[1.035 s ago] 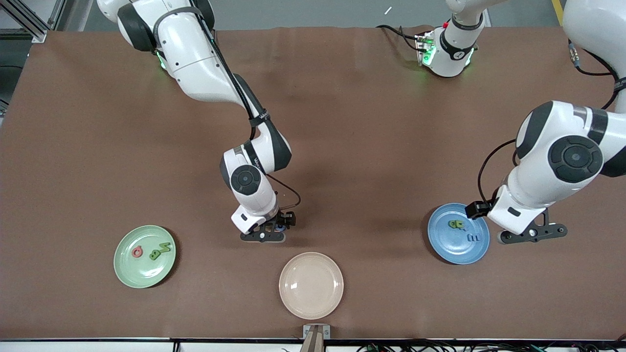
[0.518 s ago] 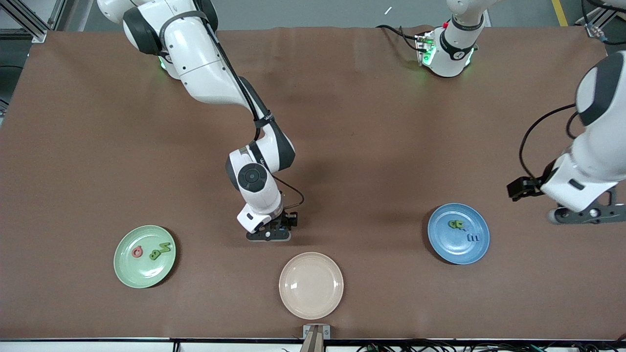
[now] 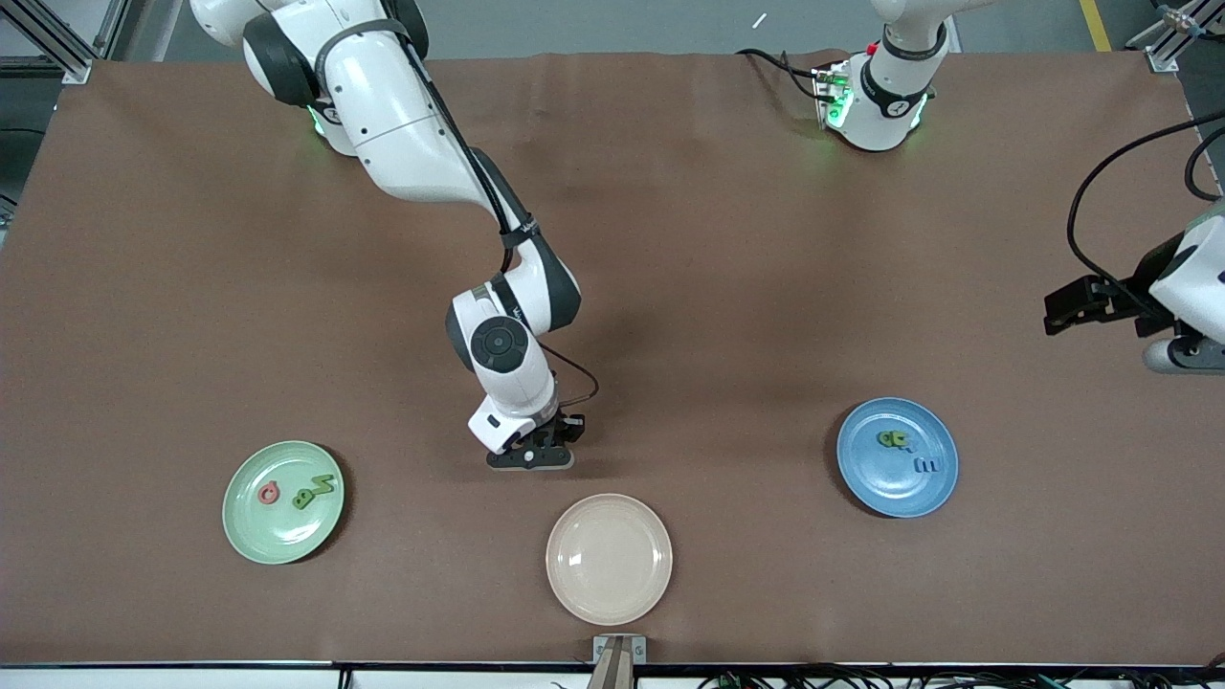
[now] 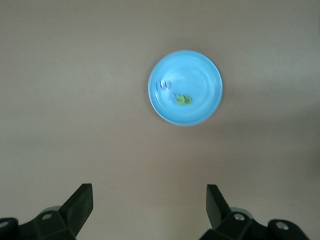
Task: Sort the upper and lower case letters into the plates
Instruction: 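Carry the blue G onto the green plate and open the right gripper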
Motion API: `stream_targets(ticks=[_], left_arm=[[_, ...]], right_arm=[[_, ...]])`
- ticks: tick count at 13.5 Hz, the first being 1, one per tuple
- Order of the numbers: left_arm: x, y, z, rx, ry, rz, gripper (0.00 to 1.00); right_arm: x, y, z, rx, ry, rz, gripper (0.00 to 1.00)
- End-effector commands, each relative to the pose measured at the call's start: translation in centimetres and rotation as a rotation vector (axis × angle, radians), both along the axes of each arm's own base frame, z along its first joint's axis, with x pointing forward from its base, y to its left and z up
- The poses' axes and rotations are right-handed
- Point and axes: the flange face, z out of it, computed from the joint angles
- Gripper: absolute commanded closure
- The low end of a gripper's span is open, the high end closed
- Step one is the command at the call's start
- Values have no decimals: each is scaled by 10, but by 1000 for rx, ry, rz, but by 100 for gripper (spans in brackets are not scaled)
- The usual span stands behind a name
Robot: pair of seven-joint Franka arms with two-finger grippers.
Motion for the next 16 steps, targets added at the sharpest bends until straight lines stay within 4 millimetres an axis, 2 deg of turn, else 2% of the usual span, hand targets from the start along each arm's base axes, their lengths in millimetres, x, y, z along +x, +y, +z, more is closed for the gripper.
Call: stream_targets(ticks=[1,2,4,6,7,8,10,13,14,16], left_arm=[[-31,-4,13,-23,18,26,0],[-40,-11,14,-16,17,20,0],[-54,-9,15,-4,12,46,0],[-69,-9,19,0,12,51,0],[-74,-7,18,2,15,55,0],[-76,-3,16,1,13,64,0],[-84,-12,12,9,11,49,0],[-95,-21,7,18,-2,58,0],[-97,-31,10,21,-10,63,0],[-98,-37,15,24,-33,85,0]], right_arm=[[10,-17,32,-15,16,-24,96],[17,-34,37,-40,52,-42,96],[39,-70,64,-67,64,7,96],[61,-127,81,-107,83,113,96],[74,-169,89,-130,90,176,96],[84,-199,96,-150,81,225,96],[97,-254,99,-197,78,308,95],[115,-338,93,-234,43,397,95],[119,-354,88,-255,7,429,94],[127,-376,84,-288,-57,459,88]])
